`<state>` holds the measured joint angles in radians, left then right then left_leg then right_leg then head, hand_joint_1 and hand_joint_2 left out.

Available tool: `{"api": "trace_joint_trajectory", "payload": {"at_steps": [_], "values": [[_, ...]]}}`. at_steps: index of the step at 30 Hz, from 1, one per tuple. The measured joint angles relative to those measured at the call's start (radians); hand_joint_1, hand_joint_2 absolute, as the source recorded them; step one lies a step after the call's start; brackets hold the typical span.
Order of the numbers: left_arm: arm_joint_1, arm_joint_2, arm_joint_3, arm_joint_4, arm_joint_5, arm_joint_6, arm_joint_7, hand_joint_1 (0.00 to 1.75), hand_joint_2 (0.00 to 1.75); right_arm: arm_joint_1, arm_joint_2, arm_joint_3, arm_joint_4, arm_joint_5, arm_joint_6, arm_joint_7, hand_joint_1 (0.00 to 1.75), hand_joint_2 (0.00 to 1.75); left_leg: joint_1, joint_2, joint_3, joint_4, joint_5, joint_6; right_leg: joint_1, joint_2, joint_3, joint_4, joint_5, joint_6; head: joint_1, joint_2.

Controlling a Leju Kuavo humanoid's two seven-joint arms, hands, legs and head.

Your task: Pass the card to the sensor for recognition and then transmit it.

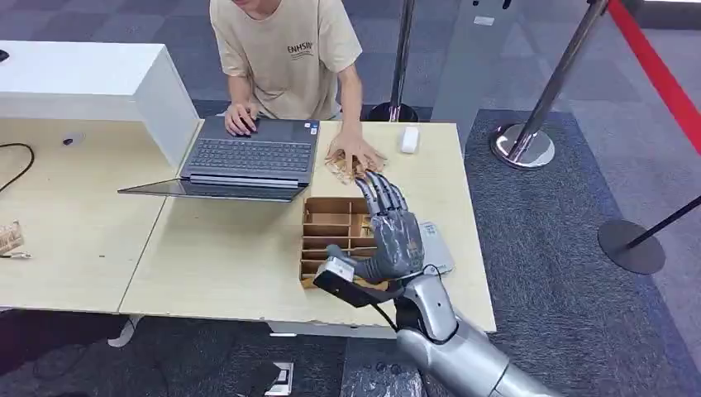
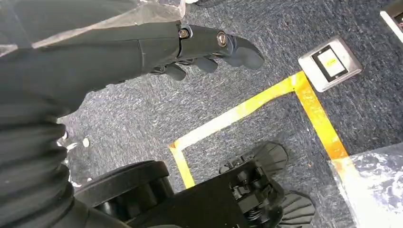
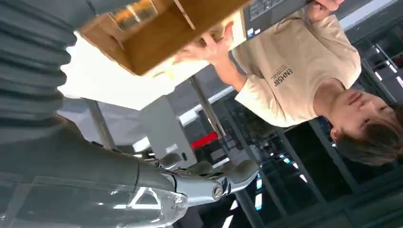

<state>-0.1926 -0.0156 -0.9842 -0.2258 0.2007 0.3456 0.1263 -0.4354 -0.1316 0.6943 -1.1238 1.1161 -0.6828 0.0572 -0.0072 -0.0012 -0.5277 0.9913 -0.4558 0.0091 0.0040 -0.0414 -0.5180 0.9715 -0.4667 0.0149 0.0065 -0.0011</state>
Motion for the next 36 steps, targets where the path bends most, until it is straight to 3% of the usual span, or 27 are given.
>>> {"api": "trace_joint_trajectory", "payload": {"at_steps": [11, 19, 31, 36], "values": [[0.000, 0.011, 0.019, 0.000, -0.004, -0.002, 0.000, 0.00, 1.75, 0.076, -0.010, 0.010, -0.018, 0.044, -0.009, 0.005, 0.00, 1.75, 0.000, 0.001, 0.000, 0.000, 0.001, 0.000, 0.000, 0.000, 0.000, 0.000, 0.001, 0.000, 0.000, 0.000], [0.000, 0.013, 0.020, 0.000, -0.007, -0.002, 0.002, 0.00, 1.75, 0.075, -0.010, 0.009, -0.013, 0.057, -0.009, 0.012, 0.00, 1.75, 0.000, 0.001, 0.000, 0.000, 0.001, 0.000, 0.000, 0.000, 0.000, 0.000, 0.001, 0.000, 0.000, 0.000], [-0.002, 0.014, 0.020, 0.000, -0.018, -0.003, 0.002, 0.00, 1.75, 0.045, -0.020, 0.011, 0.006, 0.246, -0.004, 0.066, 0.00, 1.75, 0.000, 0.001, 0.000, 0.000, 0.001, 0.000, 0.000, 0.000, 0.000, 0.000, 0.001, 0.000, 0.000, 0.000], [-0.003, 0.014, 0.020, 0.000, -0.022, -0.004, 0.003, 0.00, 1.75, 0.008, -0.021, 0.019, 0.028, 0.227, 0.026, 0.069, 0.00, 1.75, 0.000, 0.001, 0.000, 0.000, 0.001, 0.000, 0.000, 0.000, 0.000, 0.000, 0.001, 0.000, 0.000, 0.000]]}}
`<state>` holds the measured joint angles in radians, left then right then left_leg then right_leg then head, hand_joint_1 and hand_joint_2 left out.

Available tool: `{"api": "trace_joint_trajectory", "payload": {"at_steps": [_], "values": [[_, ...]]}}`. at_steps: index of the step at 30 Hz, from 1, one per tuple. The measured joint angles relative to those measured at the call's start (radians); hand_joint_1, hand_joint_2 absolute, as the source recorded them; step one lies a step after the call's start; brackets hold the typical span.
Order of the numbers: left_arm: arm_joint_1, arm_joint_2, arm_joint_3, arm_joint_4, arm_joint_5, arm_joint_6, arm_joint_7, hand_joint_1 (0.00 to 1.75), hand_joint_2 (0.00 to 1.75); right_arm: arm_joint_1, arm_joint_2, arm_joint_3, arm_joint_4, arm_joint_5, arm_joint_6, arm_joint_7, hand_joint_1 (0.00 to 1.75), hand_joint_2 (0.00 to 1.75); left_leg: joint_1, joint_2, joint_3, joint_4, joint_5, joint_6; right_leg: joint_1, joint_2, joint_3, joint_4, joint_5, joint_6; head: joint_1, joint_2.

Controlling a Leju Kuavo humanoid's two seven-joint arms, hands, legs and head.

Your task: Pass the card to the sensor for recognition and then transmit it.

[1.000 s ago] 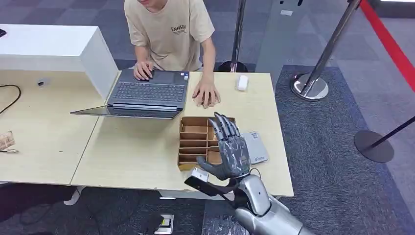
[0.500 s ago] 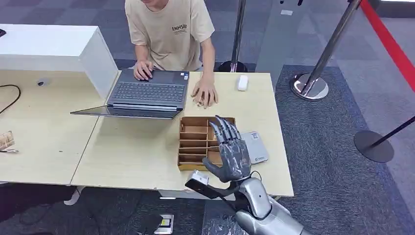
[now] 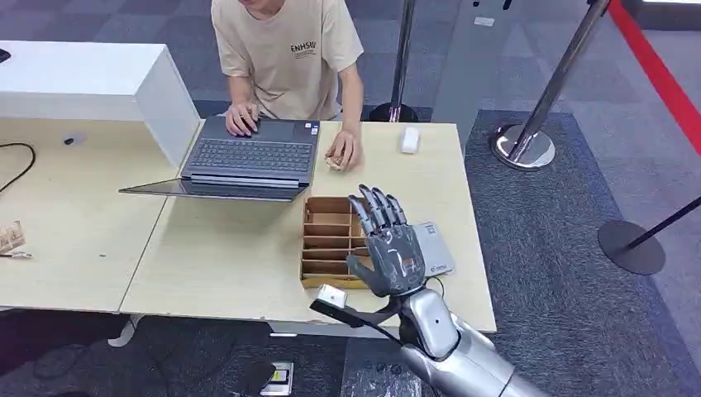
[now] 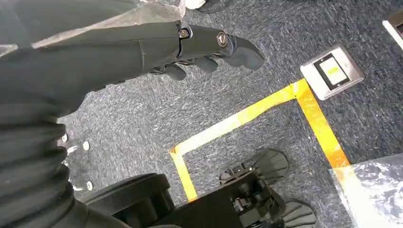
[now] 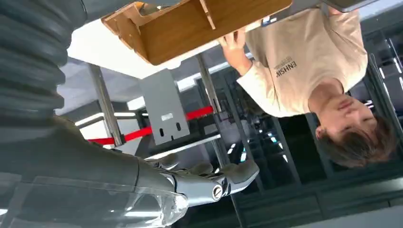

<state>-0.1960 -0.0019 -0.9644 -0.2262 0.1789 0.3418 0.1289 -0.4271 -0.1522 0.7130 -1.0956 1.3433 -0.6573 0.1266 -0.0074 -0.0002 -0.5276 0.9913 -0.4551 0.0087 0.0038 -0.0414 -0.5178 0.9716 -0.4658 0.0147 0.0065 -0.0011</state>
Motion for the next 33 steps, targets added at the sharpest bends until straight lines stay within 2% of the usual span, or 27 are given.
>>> {"api": "trace_joint_trajectory", "payload": {"at_steps": [1, 2, 3, 4, 5, 6, 8, 10, 11, 14, 19, 22, 23, 27, 33], "values": [[0.000, 0.000, 0.000, 0.000, 0.000, 0.000, 0.000, 0.00, 1.75, -0.003, 0.000, 0.002, 0.005, -0.008, 0.002, 0.000, 0.02, 1.75, 0.000, 0.000, 0.000, 0.000, 0.000, 0.000, 0.000, 0.000, 0.000, 0.000, 0.000, 0.000, 0.000, 0.000], [0.000, 0.000, 0.000, 0.000, -0.001, -0.001, 0.000, 0.00, 1.75, -0.005, 0.000, 0.004, 0.011, -0.016, 0.003, -0.002, 0.10, 1.75, 0.000, 0.000, 0.000, 0.000, 0.000, 0.000, 0.000, 0.000, 0.000, 0.000, 0.000, 0.000, 0.000, 0.000], [0.000, 0.000, 0.000, 0.000, -0.001, -0.001, 0.000, 0.00, 1.75, -0.006, 0.000, 0.006, 0.018, -0.025, 0.003, -0.003, 0.37, 1.75, 0.000, 0.000, 0.000, 0.000, 0.000, 0.000, 0.000, 0.000, 0.000, 0.000, 0.000, 0.000, 0.000, 0.000], [0.000, 0.000, 0.000, 0.000, -0.002, -0.001, 0.000, 0.00, 1.75, -0.007, 0.000, 0.009, 0.025, -0.035, 0.003, -0.005, 0.56, 1.75, 0.000, 0.000, 0.000, 0.000, 0.000, 0.000, 0.000, 0.000, 0.000, 0.000, 0.000, 0.000, 0.000, 0.000], [0.000, 0.000, 0.000, 0.000, -0.002, -0.001, 0.000, 0.00, 1.75, -0.008, 0.000, 0.011, 0.033, -0.044, 0.003, -0.006, 0.42, 1.75, 0.000, 0.000, 0.000, 0.000, 0.000, 0.000, 0.000, 0.000, 0.000, 0.000, 0.000, 0.000, 0.000, 0.000], [0.000, 0.000, 0.000, 0.000, -0.002, -0.001, 0.000, 0.00, 1.75, -0.009, 0.000, 0.013, 0.040, -0.053, 0.002, -0.008, 0.40, 1.75, 0.000, 0.000, 0.000, 0.000, 0.000, 0.000, 0.000, 0.000, 0.000, 0.000, 0.000, 0.000, 0.000, 0.000], [-0.001, 0.000, 0.000, 0.000, -0.002, -0.001, 0.000, 0.00, 1.75, -0.010, 0.000, 0.016, 0.055, -0.066, 0.000, -0.010, 0.44, 1.75, 0.000, 0.000, 0.000, 0.000, 0.000, 0.000, 0.000, 0.000, 0.000, 0.000, 0.000, 0.000, 0.000, 0.000], [-0.001, 0.000, 0.000, 0.000, -0.002, -0.001, 0.000, 0.00, 1.75, -0.011, 0.000, 0.019, 0.067, -0.073, 0.000, -0.011, 0.40, 1.75, 0.000, 0.000, 0.000, 0.000, 0.000, 0.000, 0.000, 0.000, 0.000, 0.000, 0.000, 0.000, 0.000, 0.000], [-0.001, 0.000, 0.000, 0.000, -0.002, -0.001, 0.000, 0.00, 1.75, -0.011, 0.000, 0.020, 0.072, -0.074, 0.000, -0.011, 0.51, 1.75, 0.000, 0.000, 0.000, 0.000, 0.000, 0.000, 0.000, 0.000, 0.000, 0.000, 0.000, 0.000, 0.000, 0.000], [-0.001, 0.000, 0.000, 0.000, -0.003, -0.001, 0.000, 0.00, 1.75, -0.013, 0.000, 0.023, 0.084, -0.084, 0.000, -0.013, 0.54, 1.75, 0.000, 0.000, 0.000, 0.000, 0.000, 0.000, 0.000, 0.000, 0.000, 0.000, 0.000, 0.000, 0.000, 0.000], [-0.001, 0.000, 0.000, 0.000, -0.005, -0.001, 0.000, 0.00, 1.75, -0.014, 0.000, 0.030, 0.101, -0.106, 0.000, -0.023, 0.42, 1.75, 0.000, 0.000, 0.000, 0.000, 0.000, 0.000, 0.000, 0.000, 0.000, 0.000, 0.000, 0.000, 0.000, 0.000], [-0.001, 0.000, 0.001, 0.000, -0.005, -0.001, 0.000, 0.00, 1.75, -0.014, 0.000, 0.035, 0.107, -0.109, 0.000, -0.023, 0.42, 1.75, 0.000, 0.000, 0.000, 0.000, 0.000, 0.000, 0.000, 0.000, 0.000, 0.000, 0.000, 0.000, 0.000, 0.000], [-0.001, 0.000, 0.001, 0.000, -0.005, -0.001, 0.000, 0.00, 1.75, -0.014, 0.000, 0.036, 0.109, -0.110, 0.000, -0.023, 0.56, 1.75, 0.000, 0.000, 0.000, 0.000, 0.000, 0.000, 0.000, 0.000, 0.000, 0.000, 0.000, 0.000, 0.000, 0.000], [-0.001, 0.000, 0.001, 0.000, -0.006, -0.001, 0.000, 0.00, 1.75, -0.014, 0.000, 0.040, 0.117, -0.118, 0.001, -0.023, 0.42, 1.75, 0.000, 0.000, 0.000, 0.000, 0.000, 0.000, 0.000, 0.000, 0.000, 0.000, 0.000, 0.000, 0.000, 0.000], [-0.001, 0.000, 0.001, 0.000, -0.008, -0.004, 0.000, 0.00, 1.75, -0.015, -0.002, 0.041, 0.135, -0.133, 0.002, -0.031, 0.45, 1.75, 0.000, 0.000, 0.000, 0.000, 0.000, 0.000, 0.000, 0.000, 0.000, 0.000, 0.000, 0.000, 0.000, 0.000]]}}
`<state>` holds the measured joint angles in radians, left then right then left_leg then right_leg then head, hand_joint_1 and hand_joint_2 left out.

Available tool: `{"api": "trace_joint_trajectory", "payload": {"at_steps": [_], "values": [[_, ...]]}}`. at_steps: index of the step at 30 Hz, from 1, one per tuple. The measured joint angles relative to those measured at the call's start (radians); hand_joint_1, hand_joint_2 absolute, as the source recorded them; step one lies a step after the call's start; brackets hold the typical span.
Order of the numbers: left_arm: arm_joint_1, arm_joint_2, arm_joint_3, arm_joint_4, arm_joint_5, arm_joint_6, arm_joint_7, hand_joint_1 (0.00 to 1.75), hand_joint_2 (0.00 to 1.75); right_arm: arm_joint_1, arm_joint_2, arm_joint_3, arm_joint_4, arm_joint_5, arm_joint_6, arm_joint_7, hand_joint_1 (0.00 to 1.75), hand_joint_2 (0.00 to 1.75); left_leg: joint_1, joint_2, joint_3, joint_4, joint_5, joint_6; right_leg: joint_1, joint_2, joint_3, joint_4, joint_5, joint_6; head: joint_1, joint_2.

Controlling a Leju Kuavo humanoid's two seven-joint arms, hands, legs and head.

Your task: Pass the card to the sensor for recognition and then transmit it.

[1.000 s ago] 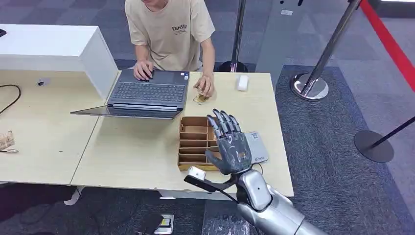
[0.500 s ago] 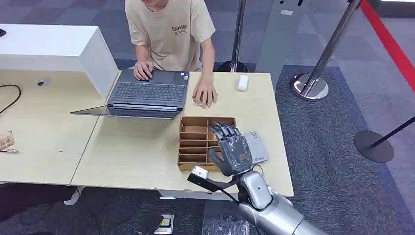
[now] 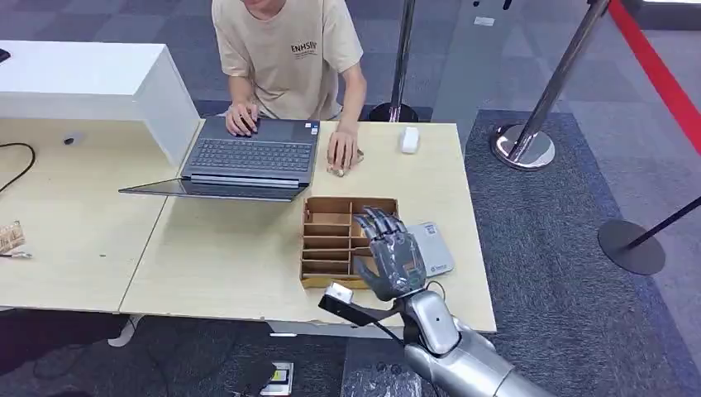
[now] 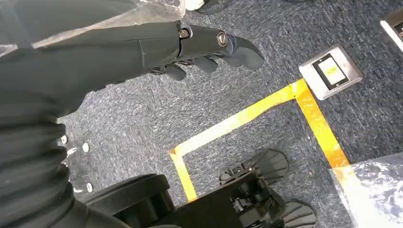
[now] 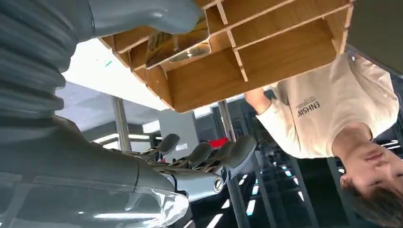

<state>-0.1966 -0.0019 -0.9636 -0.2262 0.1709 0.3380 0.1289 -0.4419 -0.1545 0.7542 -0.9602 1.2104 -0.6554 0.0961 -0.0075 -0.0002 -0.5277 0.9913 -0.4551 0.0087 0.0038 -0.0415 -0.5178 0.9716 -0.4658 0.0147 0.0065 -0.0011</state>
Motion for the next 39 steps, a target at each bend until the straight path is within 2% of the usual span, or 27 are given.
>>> {"api": "trace_joint_trajectory", "payload": {"at_steps": [7, 18, 26, 27, 28, 29, 30, 39], "values": [[0.000, 0.000, 0.000, 0.000, 0.000, 0.000, 0.000, 0.00, 1.75, -0.001, -0.001, 0.000, 0.024, -0.016, 0.000, -0.010, 0.42, 1.75, 0.000, 0.000, 0.000, 0.000, 0.000, 0.000, 0.000, 0.000, 0.000, 0.000, 0.000, 0.000, 0.000, 0.000], [0.000, 0.000, 0.000, 0.000, -0.002, 0.000, 0.000, 0.00, 1.75, -0.004, -0.002, 0.000, 0.058, -0.026, 0.008, -0.010, 0.54, 1.75, 0.000, 0.000, 0.000, 0.000, 0.000, 0.000, 0.000, 0.000, 0.000, 0.000, 0.000, 0.000, 0.000, 0.000], [0.000, 0.000, 0.000, 0.000, -0.003, -0.001, 0.000, 0.00, 1.75, -0.006, -0.008, 0.000, 0.073, -0.022, 0.012, -0.010, 0.54, 1.75, 0.000, 0.000, 0.000, 0.000, 0.000, 0.000, 0.000, 0.000, 0.000, 0.000, 0.000, 0.000, 0.000, 0.000], [0.000, 0.000, 0.000, 0.000, -0.003, -0.001, 0.000, 0.00, 1.75, -0.007, -0.009, 0.000, 0.074, -0.022, 0.012, -0.010, 0.59, 1.75, 0.000, 0.000, 0.000, 0.000, 0.000, 0.000, 0.000, 0.000, 0.000, 0.000, 0.000, 0.000, 0.000, 0.000], [0.000, 0.000, 0.000, 0.000, -0.003, -0.001, 0.000, 0.00, 1.75, -0.007, -0.010, 0.000, 0.076, -0.022, 0.012, -0.010, 0.73, 1.75, 0.000, 0.000, 0.000, 0.000, 0.000, 0.000, 0.000, 0.000, 0.000, 0.000, 0.000, 0.000, 0.000, 0.000], [0.000, 0.000, 0.000, 0.000, -0.003, 0.000, 0.000, 0.00, 1.75, -0.007, -0.010, 0.000, 0.078, -0.022, 0.012, -0.010, 1.45, 1.75, 0.000, 0.000, 0.000, 0.000, 0.000, 0.000, 0.000, 0.000, 0.000, 0.000, 0.000, 0.000, 0.000, 0.000], [0.000, 0.000, 0.000, 0.000, -0.003, 0.000, 0.000, 0.00, 1.75, -0.007, -0.010, 0.000, 0.079, -0.022, 0.012, -0.010, 1.73, 1.75, 0.000, 0.000, 0.000, 0.000, 0.000, 0.000, 0.000, 0.000, 0.000, 0.000, 0.000, 0.000, 0.000, 0.000], [0.000, -0.001, 0.000, 0.000, -0.008, -0.006, 0.002, 0.00, 1.75, -0.012, -0.011, 0.001, 0.088, -0.023, 0.023, -0.010, 1.75, 1.75, 0.000, 0.000, 0.000, 0.000, 0.000, 0.000, 0.000, 0.000, 0.000, 0.000, 0.000, 0.000, 0.000, 0.000]]}}
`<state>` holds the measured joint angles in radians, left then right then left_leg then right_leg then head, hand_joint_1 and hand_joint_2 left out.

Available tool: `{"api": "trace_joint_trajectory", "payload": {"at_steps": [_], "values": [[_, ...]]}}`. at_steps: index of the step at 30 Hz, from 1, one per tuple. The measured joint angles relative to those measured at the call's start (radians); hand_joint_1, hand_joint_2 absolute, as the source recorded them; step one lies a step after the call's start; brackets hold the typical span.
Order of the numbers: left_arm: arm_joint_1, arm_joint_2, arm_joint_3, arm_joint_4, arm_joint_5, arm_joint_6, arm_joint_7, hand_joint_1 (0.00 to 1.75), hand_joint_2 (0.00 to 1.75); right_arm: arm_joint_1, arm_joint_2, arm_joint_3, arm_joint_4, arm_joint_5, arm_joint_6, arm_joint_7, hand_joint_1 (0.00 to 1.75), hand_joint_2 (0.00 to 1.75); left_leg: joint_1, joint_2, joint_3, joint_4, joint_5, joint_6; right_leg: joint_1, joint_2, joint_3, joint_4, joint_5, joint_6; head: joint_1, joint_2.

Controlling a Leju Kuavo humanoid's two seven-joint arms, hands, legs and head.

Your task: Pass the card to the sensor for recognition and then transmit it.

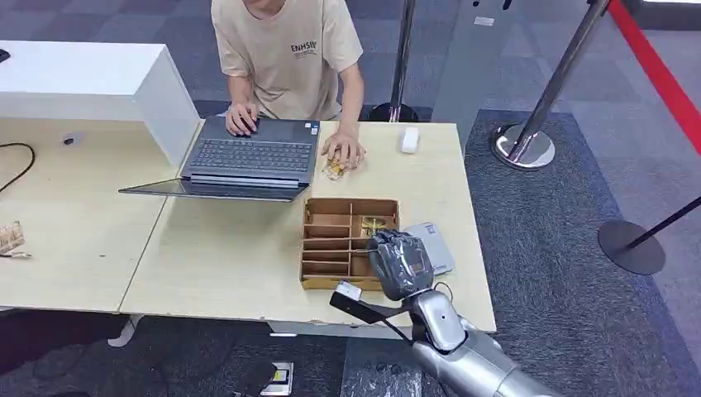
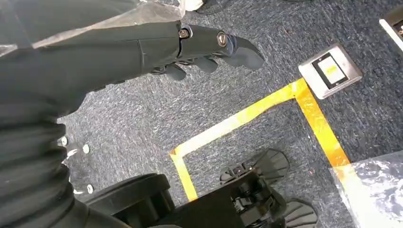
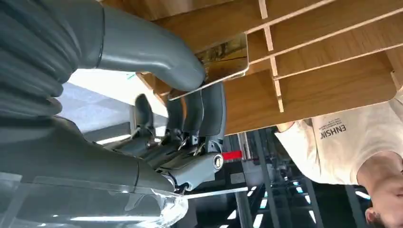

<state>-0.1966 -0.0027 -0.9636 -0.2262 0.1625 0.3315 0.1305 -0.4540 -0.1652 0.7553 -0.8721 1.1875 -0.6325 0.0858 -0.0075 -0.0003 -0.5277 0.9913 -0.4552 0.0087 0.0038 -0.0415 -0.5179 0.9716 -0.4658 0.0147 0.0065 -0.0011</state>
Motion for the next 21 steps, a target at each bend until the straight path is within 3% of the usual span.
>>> {"api": "trace_joint_trajectory", "payload": {"at_steps": [16, 21], "values": [[0.000, 0.000, 0.007, 0.000, 0.002, 0.000, -0.002, 0.00, 1.75, -0.005, -0.004, 0.006, -0.007, -0.010, 0.000, 0.002, 1.75, 1.75, 0.000, 0.000, 0.000, 0.000, 0.000, 0.000, 0.000, 0.000, 0.000, 0.000, 0.000, 0.000, 0.000, 0.000], [0.005, 0.000, 0.018, 0.000, 0.008, 0.012, -0.008, 0.00, 1.75, -0.002, -0.005, -0.025, -0.068, -0.216, -0.045, -0.061, 1.75, 1.75, 0.000, 0.000, 0.000, 0.000, 0.000, 0.000, 0.000, 0.000, 0.000, 0.000, 0.000, 0.000, 0.000, 0.000]]}}
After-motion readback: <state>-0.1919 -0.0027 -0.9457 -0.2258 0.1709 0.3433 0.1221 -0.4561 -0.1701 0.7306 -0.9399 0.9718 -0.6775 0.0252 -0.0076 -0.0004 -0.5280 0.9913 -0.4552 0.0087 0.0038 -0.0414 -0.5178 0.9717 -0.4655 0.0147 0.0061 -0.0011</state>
